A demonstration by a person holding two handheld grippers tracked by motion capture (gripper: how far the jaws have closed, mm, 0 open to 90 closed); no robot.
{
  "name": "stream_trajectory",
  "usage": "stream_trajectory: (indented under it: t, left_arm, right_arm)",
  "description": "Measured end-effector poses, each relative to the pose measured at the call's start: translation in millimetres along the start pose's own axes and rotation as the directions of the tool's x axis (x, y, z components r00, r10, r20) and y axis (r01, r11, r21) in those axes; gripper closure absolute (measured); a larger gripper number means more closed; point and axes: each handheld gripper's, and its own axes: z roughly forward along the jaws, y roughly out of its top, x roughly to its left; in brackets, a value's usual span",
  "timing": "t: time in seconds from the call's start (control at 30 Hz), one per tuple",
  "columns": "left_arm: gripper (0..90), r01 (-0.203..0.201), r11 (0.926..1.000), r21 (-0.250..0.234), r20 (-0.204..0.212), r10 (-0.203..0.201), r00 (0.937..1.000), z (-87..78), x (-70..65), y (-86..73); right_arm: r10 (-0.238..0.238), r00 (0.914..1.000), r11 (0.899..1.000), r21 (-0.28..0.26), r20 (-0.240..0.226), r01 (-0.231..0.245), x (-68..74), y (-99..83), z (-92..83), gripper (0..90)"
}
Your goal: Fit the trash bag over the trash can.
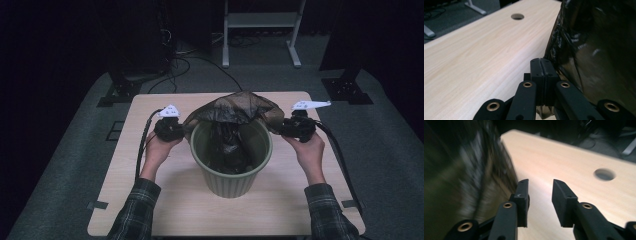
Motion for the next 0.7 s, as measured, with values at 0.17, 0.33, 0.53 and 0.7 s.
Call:
stream_trajectory:
  t: [0.17,0.33,0.53,0.7]
  left_arm:
    - [88.7,0.003,0.9995,-0.03,0.005,-0.003,1.0,-8.7,1.7,0.5]
    - [88.7,-0.002,0.9986,-0.052,0.003,0.002,1.0,-12.8,0.4,3.5]
    - [88.7,-0.007,0.9984,-0.056,0.006,0.007,1.0,-13.6,-1.2,6.2]
    - [88.7,-0.005,0.9982,-0.059,0.009,0.006,0.9999,-13.7,-1.4,6.3]
  right_arm:
    - [0.019,0.9998,0.995,-0.097,0.008,-0.018,-6.6,10.4,-29.7,60.3]
    - [-0.012,0.9985,0.982,-0.189,-0.054,0.002,3.9,36.5,-57.5,54.8]
    - [-0.068,0.9879,0.97,-0.24,-0.139,0.033,24.4,59.4,-66.2,47.7]
    - [-0.104,0.9736,0.973,-0.222,-0.203,0.058,36.8,67.5,-54.7,46.2]
